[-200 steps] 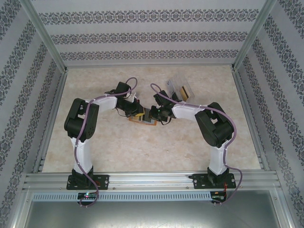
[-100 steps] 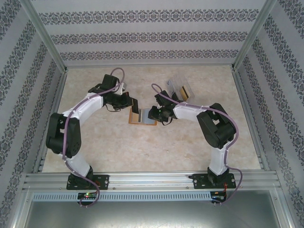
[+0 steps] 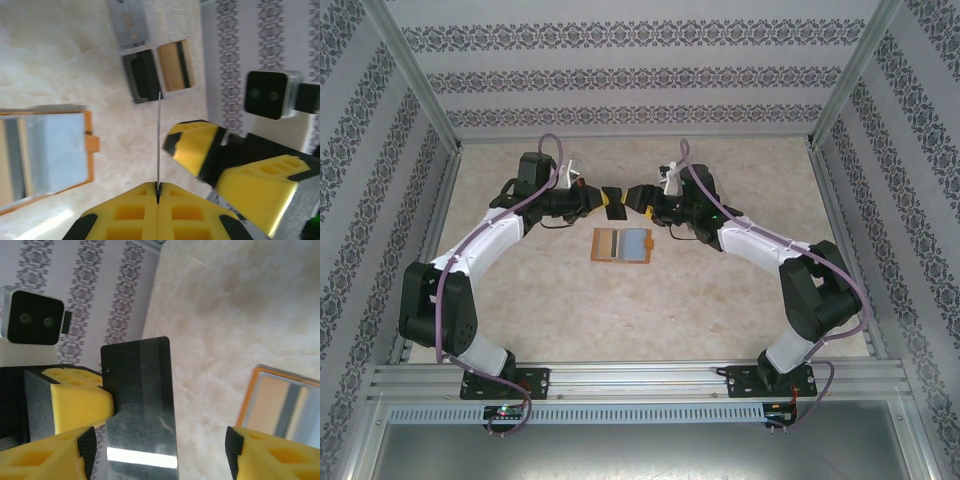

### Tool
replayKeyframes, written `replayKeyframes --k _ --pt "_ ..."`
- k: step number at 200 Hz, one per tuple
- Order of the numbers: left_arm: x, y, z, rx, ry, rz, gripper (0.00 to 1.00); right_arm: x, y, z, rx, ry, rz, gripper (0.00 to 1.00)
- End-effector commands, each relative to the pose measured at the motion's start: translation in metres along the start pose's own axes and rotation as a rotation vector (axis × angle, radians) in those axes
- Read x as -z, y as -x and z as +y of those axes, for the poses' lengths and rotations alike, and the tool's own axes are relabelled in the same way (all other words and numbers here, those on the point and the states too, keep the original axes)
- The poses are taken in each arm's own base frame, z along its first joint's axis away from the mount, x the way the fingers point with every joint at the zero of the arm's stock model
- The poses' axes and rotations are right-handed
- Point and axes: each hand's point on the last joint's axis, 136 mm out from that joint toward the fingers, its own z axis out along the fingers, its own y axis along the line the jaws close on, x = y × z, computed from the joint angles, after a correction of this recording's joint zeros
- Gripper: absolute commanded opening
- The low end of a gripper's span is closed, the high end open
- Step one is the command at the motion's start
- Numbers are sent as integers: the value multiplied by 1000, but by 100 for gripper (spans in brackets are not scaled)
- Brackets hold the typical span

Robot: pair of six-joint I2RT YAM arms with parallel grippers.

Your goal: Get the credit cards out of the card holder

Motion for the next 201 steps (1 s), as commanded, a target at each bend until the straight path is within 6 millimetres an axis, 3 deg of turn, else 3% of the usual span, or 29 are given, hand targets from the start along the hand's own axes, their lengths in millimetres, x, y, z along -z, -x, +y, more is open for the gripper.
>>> replayKeyframes --k 1,18,64,104,120,129,154,175,201 --pt "8 8 -33 -5 -153 -13 2 0 3 27 -19 158 26 68" --pt "8 8 -38 5 -190 -13 3 2 6 32 -22 186 26 64" --pt "10 6 -41 20 -214 -20 2 7 5 38 -17 209 40 38" --pt "13 -2 -23 39 -115 -24 6 8 0 38 48 200 34 12" --pt "14 -5 -13 47 -58 -29 21 9 0 32 64 173 20 0" --pt "17 -4 -3 47 2 -48 34 9 1 26 71 144 11 0" --pt "36 -5 46 24 303 -117 62 15 3 2 105 26 -18 0" --pt "58 -6 83 15 485 -172 74 28 8 -27 173 -151 -38 0" --pt "78 -9 104 -14 610 -186 82 50 21 -62 276 -349 -61 0"
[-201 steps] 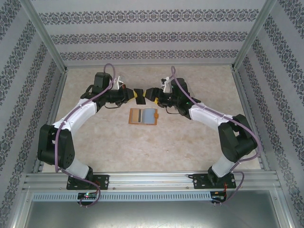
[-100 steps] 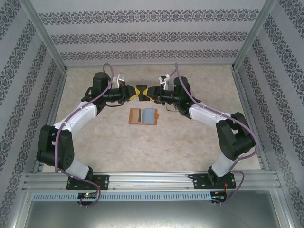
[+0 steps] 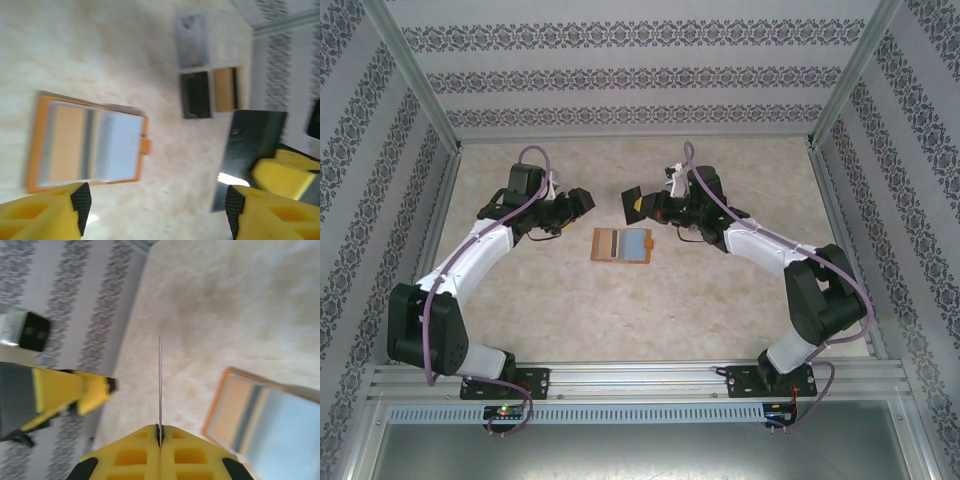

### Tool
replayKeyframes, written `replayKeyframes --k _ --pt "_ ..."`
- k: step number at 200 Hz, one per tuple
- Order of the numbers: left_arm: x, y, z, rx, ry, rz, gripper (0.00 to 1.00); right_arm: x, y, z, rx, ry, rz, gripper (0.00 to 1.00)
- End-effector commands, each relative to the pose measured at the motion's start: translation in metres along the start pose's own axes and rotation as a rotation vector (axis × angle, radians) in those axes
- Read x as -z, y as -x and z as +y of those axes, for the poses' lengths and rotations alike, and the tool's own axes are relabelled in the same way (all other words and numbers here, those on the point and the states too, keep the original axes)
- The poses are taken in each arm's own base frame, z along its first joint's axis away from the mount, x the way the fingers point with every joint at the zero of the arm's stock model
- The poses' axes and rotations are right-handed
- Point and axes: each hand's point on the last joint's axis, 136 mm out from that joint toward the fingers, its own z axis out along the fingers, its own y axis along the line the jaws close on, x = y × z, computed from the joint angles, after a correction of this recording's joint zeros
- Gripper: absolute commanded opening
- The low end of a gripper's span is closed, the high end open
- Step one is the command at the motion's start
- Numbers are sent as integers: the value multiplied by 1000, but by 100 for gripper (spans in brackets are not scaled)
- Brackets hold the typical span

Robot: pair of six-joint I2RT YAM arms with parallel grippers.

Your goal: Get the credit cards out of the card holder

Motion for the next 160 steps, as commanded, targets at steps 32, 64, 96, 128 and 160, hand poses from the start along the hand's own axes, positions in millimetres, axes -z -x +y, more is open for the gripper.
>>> replayKeyframes --k 32,64,96,128,160 --pt "37 2 63 -159 336 -70 94 52 24 -83 220 -470 -20 0" --pt "52 9 64 -216 370 -116 100 65 32 -112 312 -658 24 0" --pt "55 10 63 -217 361 -121 100 61 36 -130 355 -745 100 0" --pt "51 9 66 -214 357 -118 99 55 39 -142 374 -785 142 0" --pt "45 7 65 -207 343 -93 100 48 41 -150 376 -800 158 0"
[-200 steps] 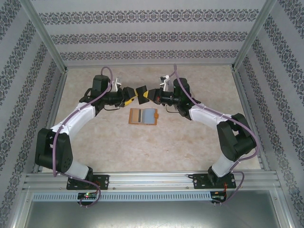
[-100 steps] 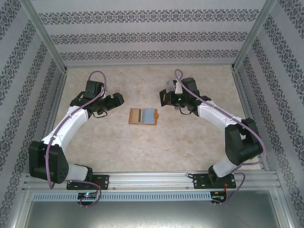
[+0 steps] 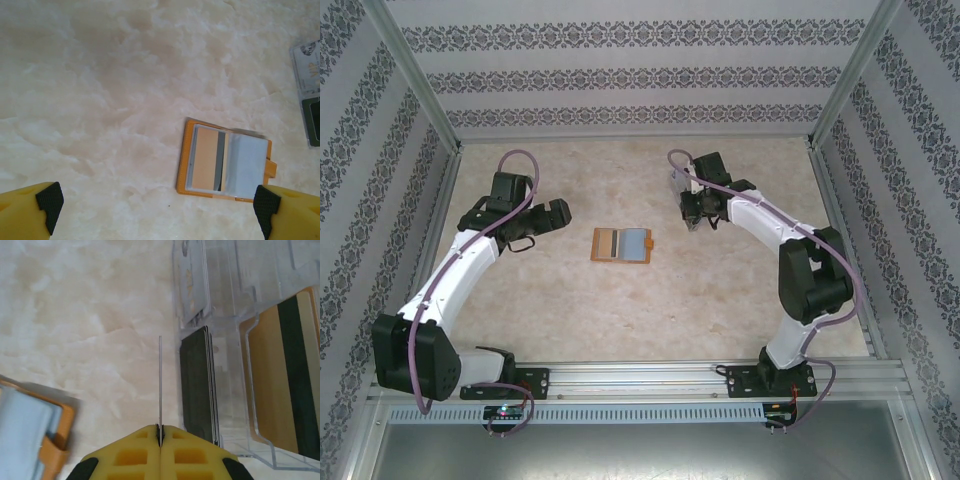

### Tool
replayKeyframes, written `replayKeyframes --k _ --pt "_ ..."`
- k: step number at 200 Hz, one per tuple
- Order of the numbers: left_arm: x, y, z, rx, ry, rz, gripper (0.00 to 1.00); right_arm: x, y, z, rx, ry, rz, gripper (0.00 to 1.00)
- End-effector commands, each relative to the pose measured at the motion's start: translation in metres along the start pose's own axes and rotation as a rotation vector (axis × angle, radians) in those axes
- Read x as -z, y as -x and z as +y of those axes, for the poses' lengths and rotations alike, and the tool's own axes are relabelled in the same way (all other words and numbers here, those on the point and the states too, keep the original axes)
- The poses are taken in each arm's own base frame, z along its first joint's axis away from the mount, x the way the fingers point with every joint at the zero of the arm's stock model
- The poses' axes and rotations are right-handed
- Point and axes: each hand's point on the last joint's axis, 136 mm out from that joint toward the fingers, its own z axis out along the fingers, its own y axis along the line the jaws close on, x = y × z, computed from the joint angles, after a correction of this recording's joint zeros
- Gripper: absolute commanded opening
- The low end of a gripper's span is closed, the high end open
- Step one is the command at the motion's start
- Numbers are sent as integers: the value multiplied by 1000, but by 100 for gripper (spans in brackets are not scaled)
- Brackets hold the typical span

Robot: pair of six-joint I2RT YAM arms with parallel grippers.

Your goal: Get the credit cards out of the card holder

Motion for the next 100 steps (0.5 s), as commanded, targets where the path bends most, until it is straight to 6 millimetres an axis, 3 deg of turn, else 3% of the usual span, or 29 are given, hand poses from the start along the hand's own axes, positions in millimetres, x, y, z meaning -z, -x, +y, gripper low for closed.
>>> replayKeyframes --k 1,100 --pt "-4 -6 6 -15 11 32 100 -4 3 -6 41 -45 20 0" --pt "-6 -9 2 -13 -12 54 100 -27 4 -21 47 -102 72 0"
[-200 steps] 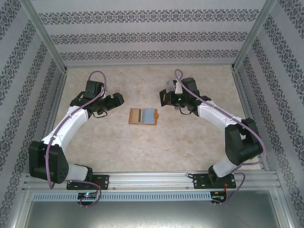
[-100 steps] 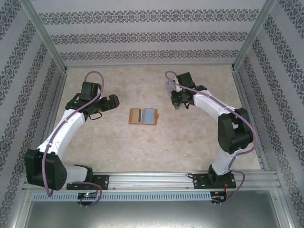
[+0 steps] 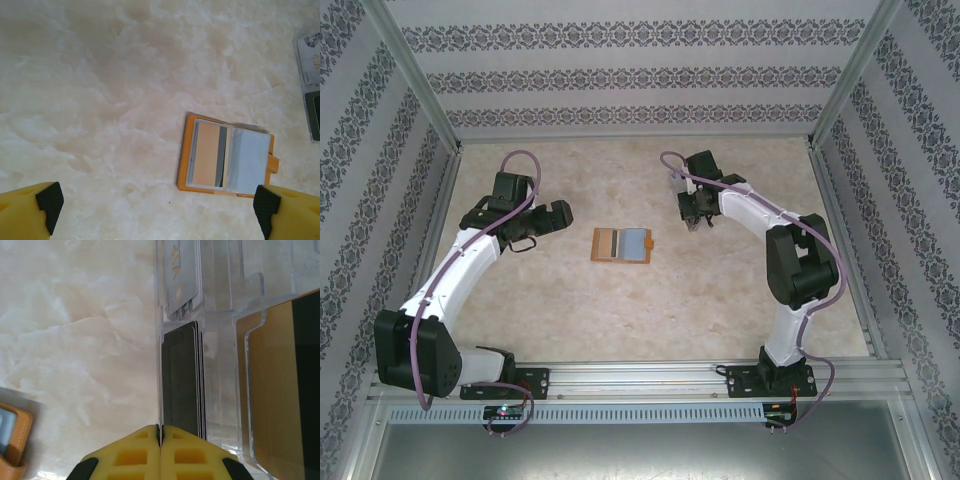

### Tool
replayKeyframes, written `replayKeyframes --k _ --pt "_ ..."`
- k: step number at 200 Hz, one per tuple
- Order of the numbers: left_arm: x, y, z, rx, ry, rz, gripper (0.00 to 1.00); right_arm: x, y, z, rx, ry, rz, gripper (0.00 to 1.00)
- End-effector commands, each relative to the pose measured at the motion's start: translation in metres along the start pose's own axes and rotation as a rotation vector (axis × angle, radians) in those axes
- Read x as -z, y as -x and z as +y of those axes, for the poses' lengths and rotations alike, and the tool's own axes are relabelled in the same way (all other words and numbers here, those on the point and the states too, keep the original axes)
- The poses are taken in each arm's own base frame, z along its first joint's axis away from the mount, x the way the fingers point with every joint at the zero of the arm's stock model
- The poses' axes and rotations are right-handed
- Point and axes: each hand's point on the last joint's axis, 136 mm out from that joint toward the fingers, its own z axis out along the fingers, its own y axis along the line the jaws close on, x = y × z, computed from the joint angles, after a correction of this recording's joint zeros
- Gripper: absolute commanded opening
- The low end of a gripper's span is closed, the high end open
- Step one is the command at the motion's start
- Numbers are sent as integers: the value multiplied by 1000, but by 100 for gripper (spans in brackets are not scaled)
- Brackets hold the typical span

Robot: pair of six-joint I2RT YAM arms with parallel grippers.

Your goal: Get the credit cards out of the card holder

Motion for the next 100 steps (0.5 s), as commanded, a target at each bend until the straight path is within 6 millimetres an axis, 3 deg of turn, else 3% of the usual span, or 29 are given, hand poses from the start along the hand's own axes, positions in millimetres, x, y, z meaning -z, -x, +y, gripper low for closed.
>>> replayKeyframes --k 1,81,100 --pt "-2 -6 5 -10 7 29 100 0 7 -10 4 -38 1 0" --pt "-3 -6 3 -11 -2 39 100 -6 9 -14 -1 -46 6 1" --pt "-5 -6 3 -13 -4 43 99 -7 9 -15 0 -49 7 5"
